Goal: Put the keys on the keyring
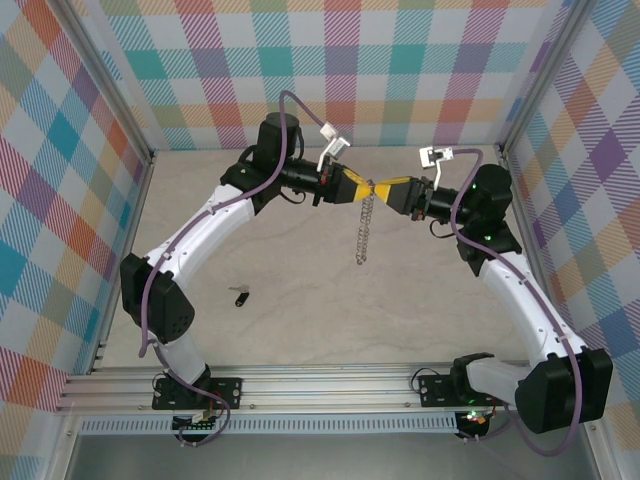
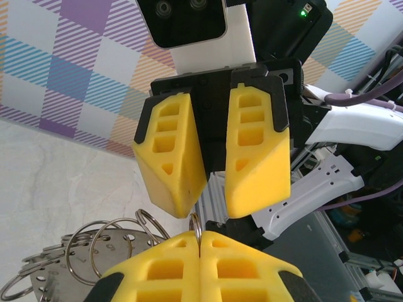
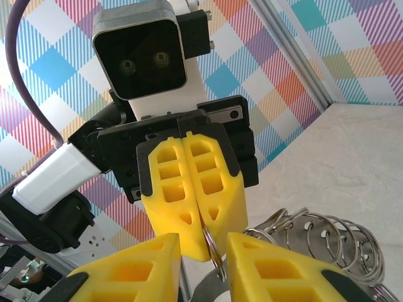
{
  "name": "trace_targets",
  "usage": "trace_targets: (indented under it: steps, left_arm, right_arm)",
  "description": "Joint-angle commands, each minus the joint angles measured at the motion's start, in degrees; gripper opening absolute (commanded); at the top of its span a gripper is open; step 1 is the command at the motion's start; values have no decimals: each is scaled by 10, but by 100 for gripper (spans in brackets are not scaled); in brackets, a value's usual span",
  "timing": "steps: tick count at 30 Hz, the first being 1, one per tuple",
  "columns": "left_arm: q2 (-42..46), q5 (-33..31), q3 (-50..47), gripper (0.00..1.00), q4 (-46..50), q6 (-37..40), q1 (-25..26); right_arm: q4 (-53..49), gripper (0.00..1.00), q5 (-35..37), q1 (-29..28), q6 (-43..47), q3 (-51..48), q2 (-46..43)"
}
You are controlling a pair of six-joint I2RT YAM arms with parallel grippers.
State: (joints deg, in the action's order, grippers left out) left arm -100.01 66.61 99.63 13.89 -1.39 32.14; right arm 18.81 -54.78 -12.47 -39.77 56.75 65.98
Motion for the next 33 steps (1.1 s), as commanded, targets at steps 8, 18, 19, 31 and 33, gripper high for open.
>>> trace_targets:
  steps: [8,18,19,31,33]
  left_arm:
    - [-4,15,33,0,0,9,3]
    - [-5,0,35,0,-4,-5,4]
    - [-4,-12,33,0,-10,-13,5]
    - [96,-238,-110,41,-218,-225,-29]
    - [103,-246,-122,42,-225,-236,-30]
  right_arm:
    - [6,20,-19,-9,18,2,8]
    - [13,0,4,-10,18,6,10]
    - [11,0,11,-11,22,6,8]
    - [59,0,71,-8,20,-22,-18]
    - [81,0,77,-8,9,-27,-20]
